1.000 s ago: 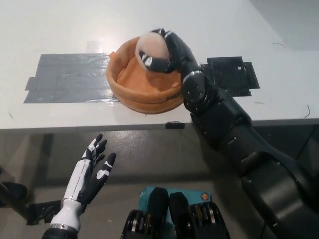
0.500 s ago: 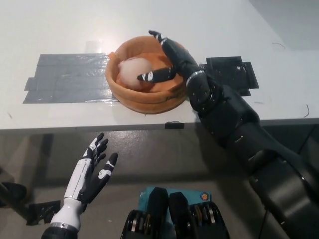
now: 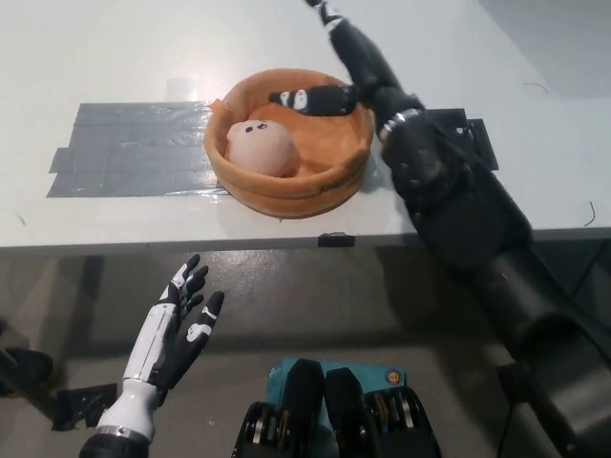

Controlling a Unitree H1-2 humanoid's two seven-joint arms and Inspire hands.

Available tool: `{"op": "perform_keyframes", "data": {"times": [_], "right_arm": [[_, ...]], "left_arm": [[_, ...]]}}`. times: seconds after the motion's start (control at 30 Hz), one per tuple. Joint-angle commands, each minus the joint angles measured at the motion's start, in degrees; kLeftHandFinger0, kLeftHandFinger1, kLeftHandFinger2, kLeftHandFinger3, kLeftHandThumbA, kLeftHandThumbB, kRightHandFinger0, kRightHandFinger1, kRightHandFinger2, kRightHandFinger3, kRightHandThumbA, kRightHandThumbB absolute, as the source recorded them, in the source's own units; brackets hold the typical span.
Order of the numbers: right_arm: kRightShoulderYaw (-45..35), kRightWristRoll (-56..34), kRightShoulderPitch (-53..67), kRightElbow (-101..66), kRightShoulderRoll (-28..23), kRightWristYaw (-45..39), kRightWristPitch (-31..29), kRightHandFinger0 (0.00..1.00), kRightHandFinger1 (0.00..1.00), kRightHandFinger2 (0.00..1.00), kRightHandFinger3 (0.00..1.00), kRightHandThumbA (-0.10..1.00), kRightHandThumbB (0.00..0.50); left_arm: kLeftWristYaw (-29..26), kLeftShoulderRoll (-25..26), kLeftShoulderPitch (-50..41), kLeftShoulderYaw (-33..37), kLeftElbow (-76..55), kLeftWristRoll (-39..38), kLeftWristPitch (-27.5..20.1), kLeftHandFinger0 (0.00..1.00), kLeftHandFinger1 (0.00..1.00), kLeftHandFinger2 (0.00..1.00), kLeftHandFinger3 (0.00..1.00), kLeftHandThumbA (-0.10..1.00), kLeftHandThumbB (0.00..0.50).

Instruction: A person hands a emotional support dumpling to the robot which it grabs with its right hand and places in the soft place kept infront of it in the centre of the desk

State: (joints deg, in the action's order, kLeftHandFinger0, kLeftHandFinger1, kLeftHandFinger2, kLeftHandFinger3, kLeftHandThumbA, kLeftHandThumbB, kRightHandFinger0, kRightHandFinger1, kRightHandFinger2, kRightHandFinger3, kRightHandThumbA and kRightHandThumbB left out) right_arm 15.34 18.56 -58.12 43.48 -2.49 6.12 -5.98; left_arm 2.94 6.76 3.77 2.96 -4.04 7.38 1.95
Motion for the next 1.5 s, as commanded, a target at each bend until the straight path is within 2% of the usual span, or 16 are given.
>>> {"op": "perform_keyframes", "data": {"times": [0.0,0.07,0.2,0.27,0.3,0.43,0.63,0.73,0.8,0.83,0.9,1.0,1.07,1.13,1.3,1.47], "right_arm": [[-4.69,-2.37,8.59,-25.03,-3.27,-1.24,2.68,1.0,1.0,1.0,1.0,1.0,0.403],[-4.83,-2.69,14.71,-34.15,-3.29,-2.71,5.11,1.0,1.0,1.0,1.0,1.0,0.342],[-4.65,-2.88,25.0,-46.38,-2.78,-3.69,8.04,1.0,1.0,1.0,1.0,1.0,0.294],[-4.27,-1.79,30.38,-50.66,-2.88,-2.8,6.06,1.0,1.0,1.0,1.0,1.0,0.262],[-4.25,-1.52,31.28,-51.29,-2.82,-2.58,5.64,1.0,1.0,1.0,1.0,1.0,0.284],[-4.2,-3.01,39.06,-54.93,-2.85,-2.11,2.39,1.0,1.0,1.0,1.0,1.0,0.206],[-5.53,-5.15,45.81,-56.25,-3.12,-1.66,-1.07,1.0,1.0,1.0,1.0,1.0,0.23],[-6.65,-6.37,47.91,-54.53,-2.89,-0.75,-4.47,1.0,1.0,1.0,1.0,1.0,0.181],[-7.2,-6.16,48.6,-52.86,-2.7,-0.73,-5.18,1.0,1.0,1.0,1.0,0.99,0.176],[-7.69,-5.99,49.29,-50.39,-2.73,-0.87,-5.07,1.0,1.0,1.0,1.0,1.0,0.21],[-8.09,-5.57,49.88,-47.44,-2.88,-0.99,-4.33,1.0,1.0,1.0,1.0,1.0,0.227],[-8.97,-6.4,50.32,-38.85,-3.51,-1.4,-6.5,1.0,1.0,1.0,1.0,0.94,0.191],[-9.04,-6.67,49.82,-35.4,-3.58,-1.81,-7.53,1.0,1.0,1.0,1.0,0.91,0.199],[-9.39,-7.46,49.74,-33.55,-4.0,-2.2,-8.85,1.0,1.0,1.0,1.0,0.88,0.191],[-8.63,-7.97,49.83,-31.23,-4.14,-3.58,-9.65,1.0,1.0,1.0,1.0,0.88,0.175],[-8.18,-7.28,50.51,-30.64,-3.9,-3.84,-9.63,1.0,1.0,1.0,1.0,0.89,0.181]], "left_arm": [[0.21,0.63,2.04,-0.32,-1.31,-0.11,-1.08,1.0,1.0,1.0,1.0,0.69,0.0],[-0.05,0.56,1.8,-0.23,-0.78,0.34,-1.54,1.0,1.0,1.0,1.0,0.69,0.0],[-0.37,0.39,1.7,0.0,-0.52,1.27,-1.38,1.0,1.0,1.0,1.0,0.71,0.0],[-0.39,0.44,2.01,0.04,-0.43,1.49,-1.2,1.0,1.0,1.0,1.0,0.71,0.0],[-0.4,0.46,2.11,0.01,-0.44,1.52,-1.11,1.0,1.0,1.0,1.0,0.71,0.0],[-0.52,0.59,2.34,-0.19,0.09,1.44,-1.71,1.0,1.0,1.0,1.0,0.7,0.0],[-0.42,0.71,1.88,0.02,0.74,1.53,-2.58,1.0,1.0,1.0,1.0,0.7,0.0],[-0.7,0.52,1.87,-0.08,1.14,1.62,-2.72,1.0,1.0,1.0,1.0,0.69,0.0],[-0.71,0.51,1.64,-0.13,1.08,1.7,-2.43,1.0,1.0,1.0,1.0,0.69,0.0],[-0.83,0.4,1.45,-0.11,0.97,1.96,-2.22,1.0,1.0,1.0,1.0,0.69,0.0],[-0.83,0.32,1.27,-0.08,0.94,2.03,-2.12,1.0,1.0,1.0,1.0,0.69,0.0],[-0.84,0.17,0.82,0.07,1.08,2.16,-2.84,1.0,1.0,1.0,1.0,0.69,0.0],[-0.8,0.23,0.35,-0.23,0.66,1.91,-2.74,1.0,1.0,1.0,1.0,0.69,0.0],[-0.61,-0.23,0.42,-0.16,0.85,1.27,-2.99,1.0,1.0,1.0,1.0,0.64,0.0],[-0.71,-0.23,0.19,-0.17,0.48,1.63,-3.13,1.0,1.0,1.0,1.0,0.66,0.0],[-0.43,-0.04,-0.33,-0.11,0.05,1.7,-2.85,1.0,1.0,1.0,1.0,0.69,0.0]]}}
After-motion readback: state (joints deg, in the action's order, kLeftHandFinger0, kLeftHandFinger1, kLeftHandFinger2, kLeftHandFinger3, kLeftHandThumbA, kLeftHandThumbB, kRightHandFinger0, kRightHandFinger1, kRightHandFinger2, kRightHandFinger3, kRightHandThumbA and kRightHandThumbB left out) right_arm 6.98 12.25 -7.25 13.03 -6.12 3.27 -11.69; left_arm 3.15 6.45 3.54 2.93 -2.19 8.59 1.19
